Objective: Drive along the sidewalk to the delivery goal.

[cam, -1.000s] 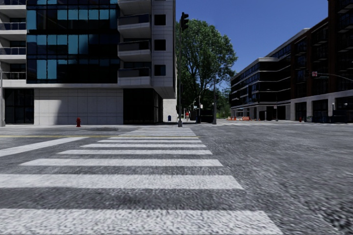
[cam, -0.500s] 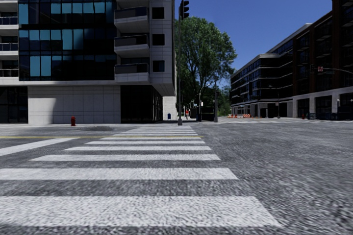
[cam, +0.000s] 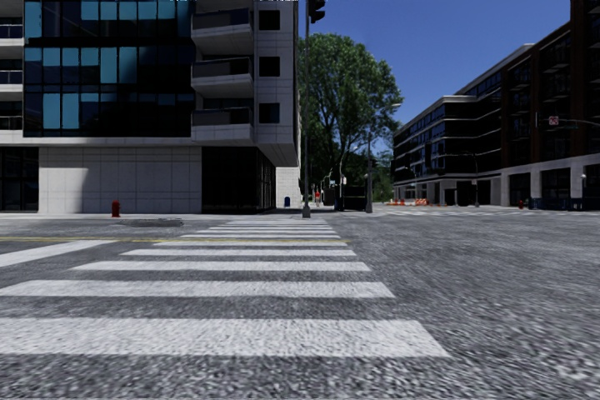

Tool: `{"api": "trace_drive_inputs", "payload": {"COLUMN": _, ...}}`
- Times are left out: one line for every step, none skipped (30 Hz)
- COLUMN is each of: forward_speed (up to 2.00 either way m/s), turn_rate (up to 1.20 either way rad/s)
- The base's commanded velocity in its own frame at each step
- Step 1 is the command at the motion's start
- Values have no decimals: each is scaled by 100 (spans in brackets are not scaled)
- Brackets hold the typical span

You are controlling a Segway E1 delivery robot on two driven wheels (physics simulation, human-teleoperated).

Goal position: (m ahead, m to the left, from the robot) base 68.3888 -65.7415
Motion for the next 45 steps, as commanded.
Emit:
{"api": "trace_drive_inputs", "payload": {"forward_speed": 200, "turn_rate": 0}}
{"api": "trace_drive_inputs", "payload": {"forward_speed": 200, "turn_rate": 0}}
{"api": "trace_drive_inputs", "payload": {"forward_speed": 200, "turn_rate": 0}}
{"api": "trace_drive_inputs", "payload": {"forward_speed": 200, "turn_rate": 0}}
{"api": "trace_drive_inputs", "payload": {"forward_speed": 200, "turn_rate": 3}}
{"api": "trace_drive_inputs", "payload": {"forward_speed": 200, "turn_rate": 3}}
{"api": "trace_drive_inputs", "payload": {"forward_speed": 200, "turn_rate": 7}}
{"api": "trace_drive_inputs", "payload": {"forward_speed": 200, "turn_rate": 10}}
{"api": "trace_drive_inputs", "payload": {"forward_speed": 200, "turn_rate": 10}}
{"api": "trace_drive_inputs", "payload": {"forward_speed": 200, "turn_rate": 13}}
{"api": "trace_drive_inputs", "payload": {"forward_speed": 200, "turn_rate": 15}}
{"api": "trace_drive_inputs", "payload": {"forward_speed": 200, "turn_rate": 16}}
{"api": "trace_drive_inputs", "payload": {"forward_speed": 200, "turn_rate": 16}}
{"api": "trace_drive_inputs", "payload": {"forward_speed": 200, "turn_rate": 16}}
{"api": "trace_drive_inputs", "payload": {"forward_speed": 200, "turn_rate": 16}}
{"api": "trace_drive_inputs", "payload": {"forward_speed": 200, "turn_rate": 16}}
{"api": "trace_drive_inputs", "payload": {"forward_speed": 200, "turn_rate": 16}}
{"api": "trace_drive_inputs", "payload": {"forward_speed": 200, "turn_rate": 16}}
{"api": "trace_drive_inputs", "payload": {"forward_speed": 200, "turn_rate": 16}}
{"api": "trace_drive_inputs", "payload": {"forward_speed": 200, "turn_rate": 16}}
{"api": "trace_drive_inputs", "payload": {"forward_speed": 200, "turn_rate": 16}}
{"api": "trace_drive_inputs", "payload": {"forward_speed": 200, "turn_rate": 16}}
{"api": "trace_drive_inputs", "payload": {"forward_speed": 200, "turn_rate": 16}}
{"api": "trace_drive_inputs", "payload": {"forward_speed": 200, "turn_rate": 16}}
{"api": "trace_drive_inputs", "payload": {"forward_speed": 200, "turn_rate": 16}}
{"api": "trace_drive_inputs", "payload": {"forward_speed": 200, "turn_rate": 16}}
{"api": "trace_drive_inputs", "payload": {"forward_speed": 200, "turn_rate": 16}}
{"api": "trace_drive_inputs", "payload": {"forward_speed": 200, "turn_rate": 16}}
{"api": "trace_drive_inputs", "payload": {"forward_speed": 200, "turn_rate": 16}}
{"api": "trace_drive_inputs", "payload": {"forward_speed": 200, "turn_rate": 16}}
{"api": "trace_drive_inputs", "payload": {"forward_speed": 200, "turn_rate": 16}}
{"api": "trace_drive_inputs", "payload": {"forward_speed": 200, "turn_rate": 17}}
{"api": "trace_drive_inputs", "payload": {"forward_speed": 200, "turn_rate": 17}}
{"api": "trace_drive_inputs", "payload": {"forward_speed": 200, "turn_rate": 17}}
{"api": "trace_drive_inputs", "payload": {"forward_speed": 200, "turn_rate": 18}}
{"api": "trace_drive_inputs", "payload": {"forward_speed": 200, "turn_rate": 18}}
{"api": "trace_drive_inputs", "payload": {"forward_speed": 200, "turn_rate": 18}}
{"api": "trace_drive_inputs", "payload": {"forward_speed": 200, "turn_rate": 18}}
{"api": "trace_drive_inputs", "payload": {"forward_speed": 200, "turn_rate": 18}}
{"api": "trace_drive_inputs", "payload": {"forward_speed": 200, "turn_rate": 17}}
{"api": "trace_drive_inputs", "payload": {"forward_speed": 200, "turn_rate": 17}}
{"api": "trace_drive_inputs", "payload": {"forward_speed": 200, "turn_rate": 10}}
{"api": "trace_drive_inputs", "payload": {"forward_speed": 200, "turn_rate": 3}}
{"api": "trace_drive_inputs", "payload": {"forward_speed": 200, "turn_rate": 0}}
{"api": "trace_drive_inputs", "payload": {"forward_speed": 200, "turn_rate": 0}}
